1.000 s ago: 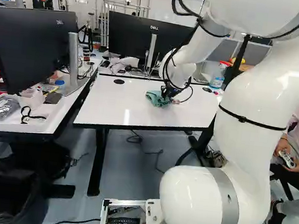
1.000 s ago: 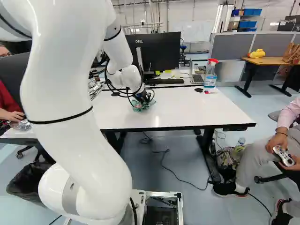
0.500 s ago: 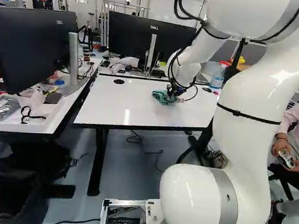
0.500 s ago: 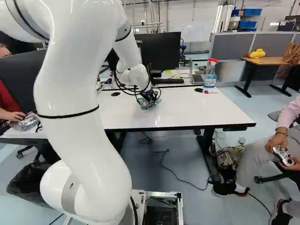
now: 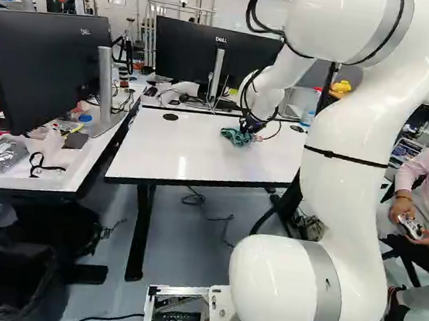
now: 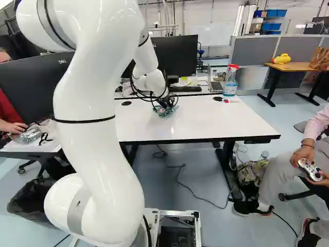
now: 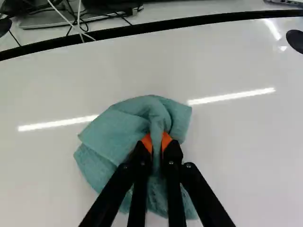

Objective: Clean the table with the green towel

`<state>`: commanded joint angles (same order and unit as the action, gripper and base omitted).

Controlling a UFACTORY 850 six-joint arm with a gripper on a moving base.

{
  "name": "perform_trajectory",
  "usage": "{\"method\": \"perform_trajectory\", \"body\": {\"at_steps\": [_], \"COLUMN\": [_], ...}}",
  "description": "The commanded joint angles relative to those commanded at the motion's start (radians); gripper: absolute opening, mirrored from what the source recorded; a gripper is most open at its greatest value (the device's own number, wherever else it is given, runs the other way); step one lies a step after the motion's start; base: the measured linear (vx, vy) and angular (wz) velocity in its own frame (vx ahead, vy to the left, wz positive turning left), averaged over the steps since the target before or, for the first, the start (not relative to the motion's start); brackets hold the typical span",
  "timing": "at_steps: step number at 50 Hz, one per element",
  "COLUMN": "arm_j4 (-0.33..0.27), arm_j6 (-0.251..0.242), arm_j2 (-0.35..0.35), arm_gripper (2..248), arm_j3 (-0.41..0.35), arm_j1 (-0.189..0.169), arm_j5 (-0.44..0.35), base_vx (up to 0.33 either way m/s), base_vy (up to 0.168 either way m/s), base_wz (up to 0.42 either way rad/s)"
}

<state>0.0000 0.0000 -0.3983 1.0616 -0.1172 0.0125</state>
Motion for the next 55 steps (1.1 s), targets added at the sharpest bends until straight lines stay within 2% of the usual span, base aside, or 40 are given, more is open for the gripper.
{"method": "perform_trajectory", "body": {"at_steps": [9,33,55], "arm_j4": [0.000,0.000,0.000], "arm_j6": [0.000,0.000,0.000], "arm_j2": [0.015,0.104,0.199], "arm_gripper": [42,42,42], "arm_j3": [-0.020,-0.130,-0.244], "arm_j1": [0.021,0.066,0.059], "arm_j5": [0.000,0.000,0.000], "base_vx": [0.000,0.000,0.000], "base_vy": [0.000,0.000,0.000], "base_wz": [0.000,0.000,0.000]}}
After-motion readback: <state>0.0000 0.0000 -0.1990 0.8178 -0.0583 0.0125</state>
